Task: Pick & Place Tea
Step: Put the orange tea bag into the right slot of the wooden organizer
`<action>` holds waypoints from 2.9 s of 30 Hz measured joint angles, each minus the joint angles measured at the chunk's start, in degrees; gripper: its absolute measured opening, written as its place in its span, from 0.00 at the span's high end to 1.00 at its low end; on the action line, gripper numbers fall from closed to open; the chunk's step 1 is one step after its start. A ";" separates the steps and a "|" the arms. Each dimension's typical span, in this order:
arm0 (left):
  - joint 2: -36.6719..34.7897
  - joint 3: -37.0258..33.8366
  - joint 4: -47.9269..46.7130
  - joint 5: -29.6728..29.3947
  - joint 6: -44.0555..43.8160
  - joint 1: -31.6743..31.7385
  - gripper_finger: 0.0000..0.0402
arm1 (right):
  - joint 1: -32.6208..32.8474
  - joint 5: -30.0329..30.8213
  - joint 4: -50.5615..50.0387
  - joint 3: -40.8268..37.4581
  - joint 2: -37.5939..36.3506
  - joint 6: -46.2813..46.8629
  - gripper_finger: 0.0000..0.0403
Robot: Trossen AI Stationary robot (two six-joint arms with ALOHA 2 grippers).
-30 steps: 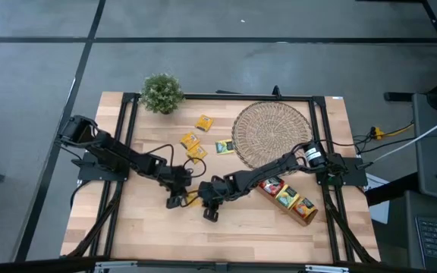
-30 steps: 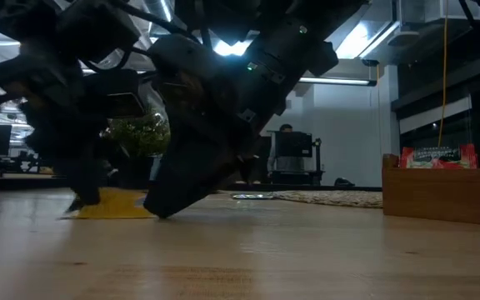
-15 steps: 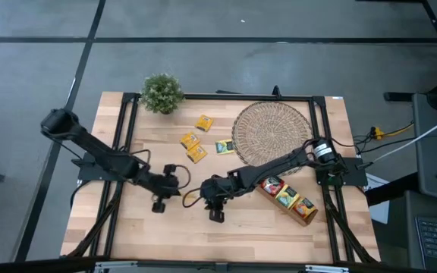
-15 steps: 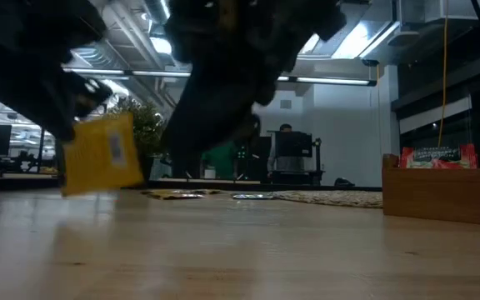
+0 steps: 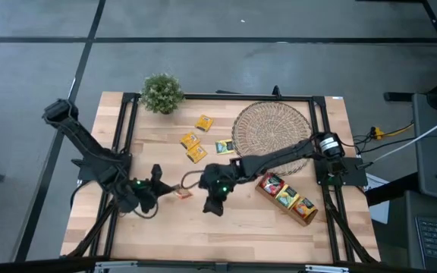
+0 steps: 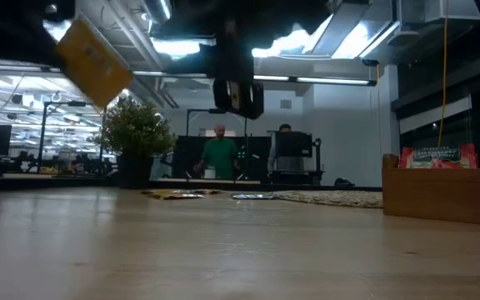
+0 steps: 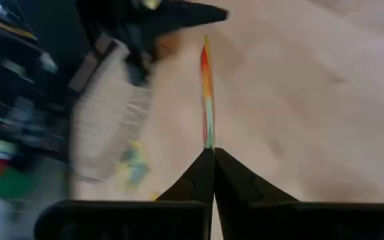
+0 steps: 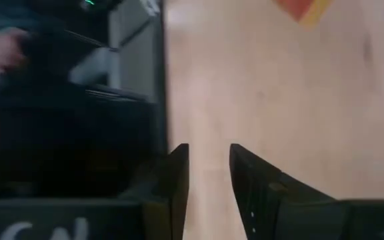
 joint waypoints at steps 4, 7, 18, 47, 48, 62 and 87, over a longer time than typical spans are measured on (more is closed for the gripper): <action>-0.14 0.09 -0.07 -6.71 9.09 -2.09 0.99 | -2.45 -7.40 4.55 0.00 0.04 7.28 0.73; 0.08 0.07 -0.06 -9.53 15.35 -2.66 0.99 | -4.44 -11.61 10.74 0.07 0.04 11.40 0.73; 0.20 0.03 3.43 -16.07 35.15 -2.98 0.99 | -10.80 -11.65 13.11 0.04 0.04 12.65 0.73; 0.20 0.04 15.47 -10.59 47.70 2.07 0.99 | -12.91 -12.07 21.72 0.04 0.04 8.64 0.82; 0.20 0.04 15.47 -10.55 47.60 2.07 0.99 | -12.89 -12.07 21.74 0.04 0.04 8.61 0.84; 0.20 0.03 15.47 -14.44 30.57 1.15 0.88 | -11.71 -15.18 18.84 0.04 0.07 6.98 0.99; -4.35 -0.04 18.96 32.85 -27.62 31.84 0.72 | 0.46 24.42 -13.91 0.04 -9.29 -15.68 0.99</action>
